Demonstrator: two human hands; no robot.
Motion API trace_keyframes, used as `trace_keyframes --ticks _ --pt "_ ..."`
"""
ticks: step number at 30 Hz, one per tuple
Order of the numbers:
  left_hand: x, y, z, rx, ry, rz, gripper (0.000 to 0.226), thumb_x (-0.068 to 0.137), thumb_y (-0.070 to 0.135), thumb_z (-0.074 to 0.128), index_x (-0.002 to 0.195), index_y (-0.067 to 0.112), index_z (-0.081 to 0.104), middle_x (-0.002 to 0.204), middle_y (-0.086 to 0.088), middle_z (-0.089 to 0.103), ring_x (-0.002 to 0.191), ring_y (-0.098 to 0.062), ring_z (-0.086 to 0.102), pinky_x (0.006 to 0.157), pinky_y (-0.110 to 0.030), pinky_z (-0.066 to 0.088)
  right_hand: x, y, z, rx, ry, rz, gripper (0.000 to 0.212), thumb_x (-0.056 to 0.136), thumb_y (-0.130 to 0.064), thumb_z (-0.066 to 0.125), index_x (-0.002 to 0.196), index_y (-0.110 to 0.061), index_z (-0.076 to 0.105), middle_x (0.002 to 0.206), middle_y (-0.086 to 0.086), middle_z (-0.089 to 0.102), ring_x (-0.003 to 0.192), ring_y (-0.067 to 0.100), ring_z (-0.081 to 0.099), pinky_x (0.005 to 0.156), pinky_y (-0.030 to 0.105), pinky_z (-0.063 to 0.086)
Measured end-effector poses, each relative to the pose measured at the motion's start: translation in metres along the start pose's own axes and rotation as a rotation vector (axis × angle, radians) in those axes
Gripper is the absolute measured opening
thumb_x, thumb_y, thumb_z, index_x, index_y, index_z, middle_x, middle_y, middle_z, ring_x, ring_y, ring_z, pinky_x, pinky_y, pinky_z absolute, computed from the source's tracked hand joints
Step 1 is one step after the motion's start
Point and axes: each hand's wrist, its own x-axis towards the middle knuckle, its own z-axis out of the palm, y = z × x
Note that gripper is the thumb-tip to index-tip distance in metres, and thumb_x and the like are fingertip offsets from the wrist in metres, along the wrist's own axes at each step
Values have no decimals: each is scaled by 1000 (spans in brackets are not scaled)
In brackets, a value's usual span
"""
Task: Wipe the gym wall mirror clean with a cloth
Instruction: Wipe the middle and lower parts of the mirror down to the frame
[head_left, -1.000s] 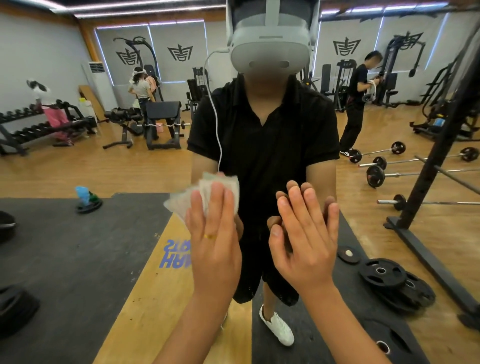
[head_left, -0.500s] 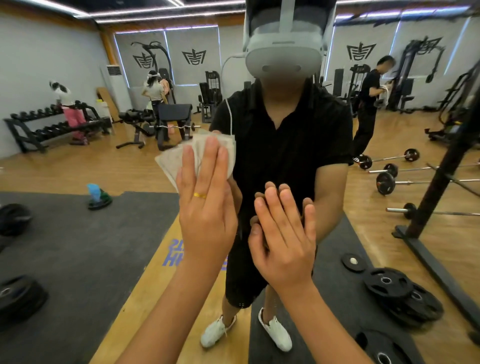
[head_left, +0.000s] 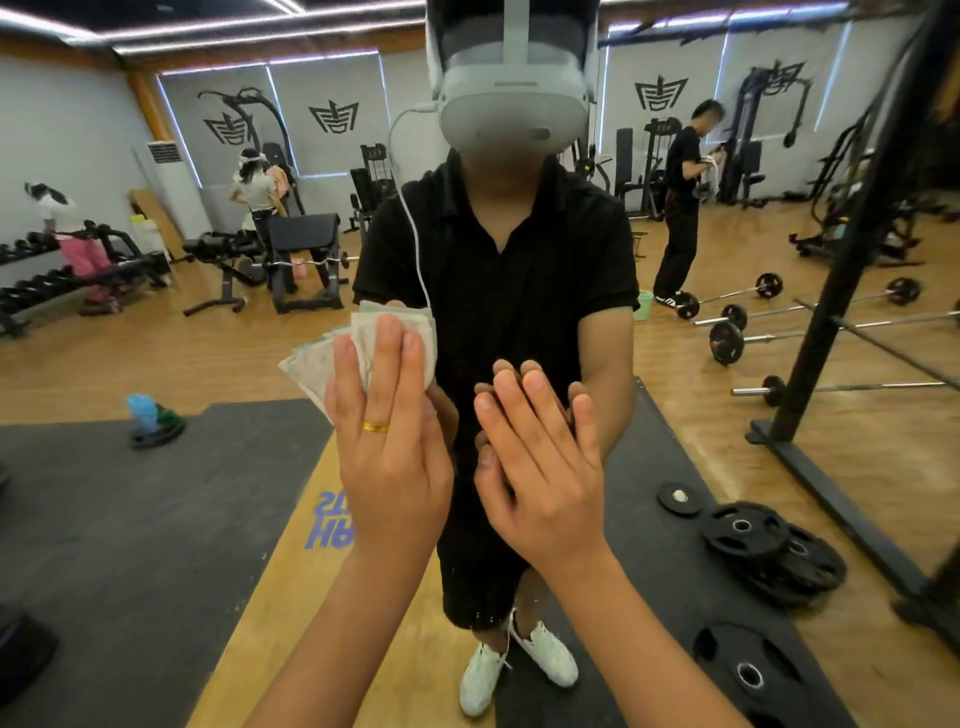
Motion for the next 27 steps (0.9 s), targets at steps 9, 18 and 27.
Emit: trace_keyframes --ticks 9,18,27 --pt "0 -7 -4 -3 -21 43 55 104 2 42 157 5 26 172 12 8 160 -24 1 126 -58 14 5 -2 4 -6 12 22 46 101 -18 54 147 -12 50 152 10 50 154 21 30 128 47 15" --pt "-4 -7 1 -52 6 24 49 105 1 42 153 1 34 159 -10 33 160 -22 3 119 -67 24 2 -3 2 -45 1 27 48 100 -19 54 148 -12 48 153 9 48 153 21 31 128 47 15" --pt "-7 -7 9 2 45 15 44 107 2 38 151 -1 38 166 -3 27 160 -23 4 123 -62 19 2 -4 1 -24 -5 32 45 102 -19 53 147 -14 50 152 7 48 154 20 30 128 47 16"
